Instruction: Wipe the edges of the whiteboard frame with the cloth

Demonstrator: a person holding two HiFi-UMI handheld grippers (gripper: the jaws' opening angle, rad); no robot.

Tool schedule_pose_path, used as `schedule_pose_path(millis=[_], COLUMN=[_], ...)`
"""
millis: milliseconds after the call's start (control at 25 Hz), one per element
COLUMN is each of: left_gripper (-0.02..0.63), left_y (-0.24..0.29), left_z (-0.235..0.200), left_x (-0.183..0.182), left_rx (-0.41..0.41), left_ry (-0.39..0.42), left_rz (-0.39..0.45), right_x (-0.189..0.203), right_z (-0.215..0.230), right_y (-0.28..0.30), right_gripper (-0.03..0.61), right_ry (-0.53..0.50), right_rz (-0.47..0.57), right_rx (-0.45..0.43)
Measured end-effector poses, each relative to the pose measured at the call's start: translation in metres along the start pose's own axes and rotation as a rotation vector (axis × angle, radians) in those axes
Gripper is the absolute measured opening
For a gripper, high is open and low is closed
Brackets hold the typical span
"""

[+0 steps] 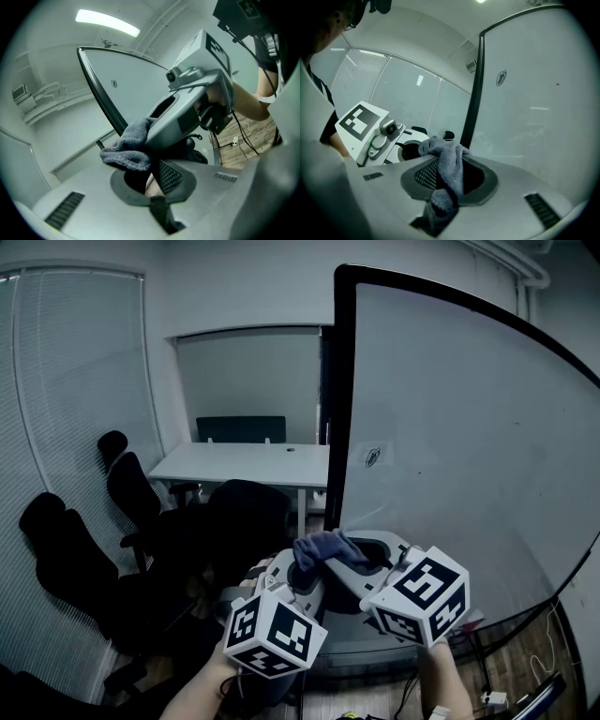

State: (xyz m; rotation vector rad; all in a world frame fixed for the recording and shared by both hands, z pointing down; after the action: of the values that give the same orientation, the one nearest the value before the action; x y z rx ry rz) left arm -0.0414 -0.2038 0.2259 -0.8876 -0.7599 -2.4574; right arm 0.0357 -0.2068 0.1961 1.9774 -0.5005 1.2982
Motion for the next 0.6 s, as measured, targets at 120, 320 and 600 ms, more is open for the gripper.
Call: schedule_pose_path(millis=[120,320,600], left_gripper=[0.015,0.015,0.015], left_y=[-0.003,-0.008,-0.015], left_z=[-0.005,-0.016,-0.029], left_x=[-0.006,-0.016,-0.031], left_rx=[-0.013,-0.036,-0.072], left_ry=[0.008,0.023,0.063], left_rz=[0.012,0.029,0.038], right_x=[-0.008,-0.022,-0.042], right_z=[0.002,0.006,0.010], right_y=[-0.003,-0.009,-0.017], right_gripper=[0.097,0.097,0.097], right_ry=[-0.016,-0.052,-0.100], right_rz=[0.016,0.039,0.068], right_rx=[0.012,0.021,0.050])
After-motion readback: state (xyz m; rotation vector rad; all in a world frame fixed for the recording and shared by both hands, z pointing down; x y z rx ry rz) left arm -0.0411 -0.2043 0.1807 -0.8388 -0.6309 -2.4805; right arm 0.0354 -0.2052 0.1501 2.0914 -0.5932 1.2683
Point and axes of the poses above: the fingertips, and each gripper's own axes: y forward along the fingers, z to its right, x out of its underside, the point moved 7 cm from there along -y, backward along the fingers, and after that the axes turned 11 degrees about -z, right-handed, at the moved point
